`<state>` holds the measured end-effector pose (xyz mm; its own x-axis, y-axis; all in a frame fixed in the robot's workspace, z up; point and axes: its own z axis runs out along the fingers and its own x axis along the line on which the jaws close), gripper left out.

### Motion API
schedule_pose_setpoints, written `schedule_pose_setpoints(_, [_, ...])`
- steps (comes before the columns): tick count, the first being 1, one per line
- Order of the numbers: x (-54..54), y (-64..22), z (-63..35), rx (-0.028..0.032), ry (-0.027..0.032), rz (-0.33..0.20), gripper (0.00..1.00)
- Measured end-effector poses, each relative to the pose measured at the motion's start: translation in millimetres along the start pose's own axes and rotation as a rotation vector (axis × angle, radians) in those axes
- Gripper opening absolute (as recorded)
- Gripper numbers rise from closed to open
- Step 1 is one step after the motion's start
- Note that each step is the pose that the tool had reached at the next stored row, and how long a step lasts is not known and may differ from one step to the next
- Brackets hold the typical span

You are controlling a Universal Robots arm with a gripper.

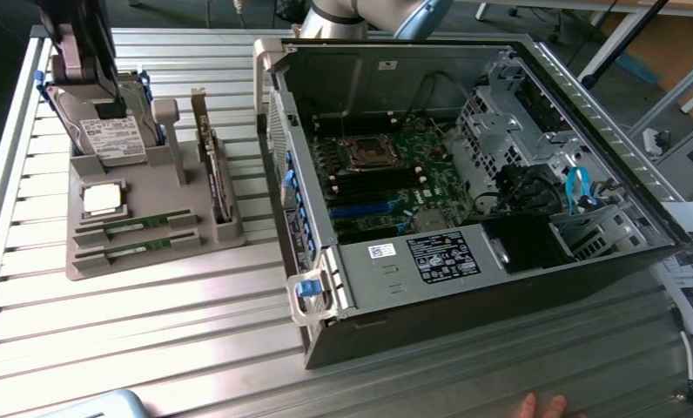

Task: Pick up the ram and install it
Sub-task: 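Pick up the ram and move it above insertion slot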

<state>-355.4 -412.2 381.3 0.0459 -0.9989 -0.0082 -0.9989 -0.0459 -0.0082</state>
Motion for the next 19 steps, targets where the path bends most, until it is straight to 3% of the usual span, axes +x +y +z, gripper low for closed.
schedule_pose_setpoints(19, [1.0,0.2,22.2,-0.0185,-0.0007,0.000,0.11])
